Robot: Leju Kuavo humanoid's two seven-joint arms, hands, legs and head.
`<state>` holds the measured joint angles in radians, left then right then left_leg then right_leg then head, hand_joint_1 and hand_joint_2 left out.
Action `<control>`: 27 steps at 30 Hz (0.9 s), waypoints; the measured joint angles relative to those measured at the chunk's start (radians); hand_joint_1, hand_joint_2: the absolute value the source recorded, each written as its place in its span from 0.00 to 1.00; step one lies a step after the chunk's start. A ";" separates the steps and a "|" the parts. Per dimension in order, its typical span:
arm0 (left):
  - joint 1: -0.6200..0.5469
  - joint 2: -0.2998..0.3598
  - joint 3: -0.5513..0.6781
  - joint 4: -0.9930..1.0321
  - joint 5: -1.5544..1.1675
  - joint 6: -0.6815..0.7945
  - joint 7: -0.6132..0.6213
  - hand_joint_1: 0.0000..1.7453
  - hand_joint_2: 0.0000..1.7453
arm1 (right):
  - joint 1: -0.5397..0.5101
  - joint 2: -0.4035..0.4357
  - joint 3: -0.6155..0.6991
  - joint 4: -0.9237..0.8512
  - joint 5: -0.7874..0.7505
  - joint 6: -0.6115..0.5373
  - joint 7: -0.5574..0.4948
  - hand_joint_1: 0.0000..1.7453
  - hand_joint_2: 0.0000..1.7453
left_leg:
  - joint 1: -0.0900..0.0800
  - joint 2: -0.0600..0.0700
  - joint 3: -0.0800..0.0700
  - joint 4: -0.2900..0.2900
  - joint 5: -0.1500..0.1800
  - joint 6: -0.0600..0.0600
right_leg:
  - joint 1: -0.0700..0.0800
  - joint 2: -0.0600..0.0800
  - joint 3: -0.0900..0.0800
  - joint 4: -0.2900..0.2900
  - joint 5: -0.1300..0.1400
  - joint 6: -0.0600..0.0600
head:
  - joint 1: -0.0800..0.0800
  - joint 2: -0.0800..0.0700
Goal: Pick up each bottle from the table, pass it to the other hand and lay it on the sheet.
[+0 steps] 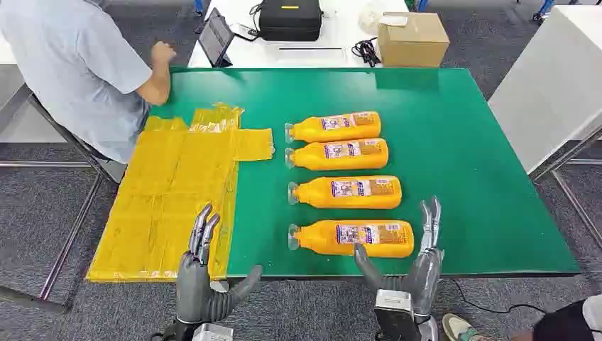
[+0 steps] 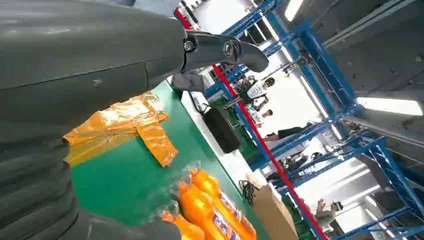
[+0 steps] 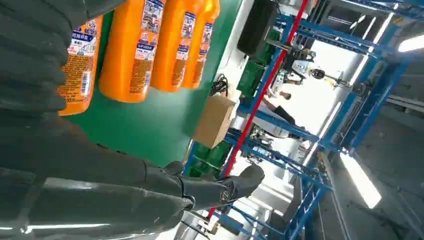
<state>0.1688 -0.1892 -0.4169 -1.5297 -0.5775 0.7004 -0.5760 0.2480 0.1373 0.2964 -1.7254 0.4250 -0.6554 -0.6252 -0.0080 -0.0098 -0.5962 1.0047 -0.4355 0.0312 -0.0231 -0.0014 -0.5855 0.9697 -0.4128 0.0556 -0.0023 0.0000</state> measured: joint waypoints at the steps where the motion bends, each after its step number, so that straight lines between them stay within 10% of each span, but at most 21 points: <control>1: 0.000 0.000 0.000 0.000 0.000 0.000 0.000 0.00 1.00 | 0.000 0.000 0.000 0.000 0.000 0.000 0.000 0.00 1.00 | 0.000 0.000 0.000 0.000 0.000 0.000 | 0.000 0.000 0.000 0.000 0.000 0.000 | 0.000 0.000; 27: -0.061 -0.026 0.007 0.093 0.056 0.000 -0.021 0.00 1.00 | -0.031 -0.024 -0.014 0.037 0.114 0.026 0.087 0.00 1.00 | 0.000 0.000 0.000 0.000 0.000 0.000 | 0.000 0.000 0.000 0.000 0.000 0.000 | 0.000 0.000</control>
<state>0.1076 -0.2152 -0.4097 -1.4362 -0.5219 0.7004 -0.5974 0.2171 0.1129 0.2819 -1.6880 0.5388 -0.6291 -0.5386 -0.0081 -0.0098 -0.5963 1.0048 -0.4355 0.0313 -0.0231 -0.0014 -0.5855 0.9697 -0.4127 0.0556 -0.0023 0.0000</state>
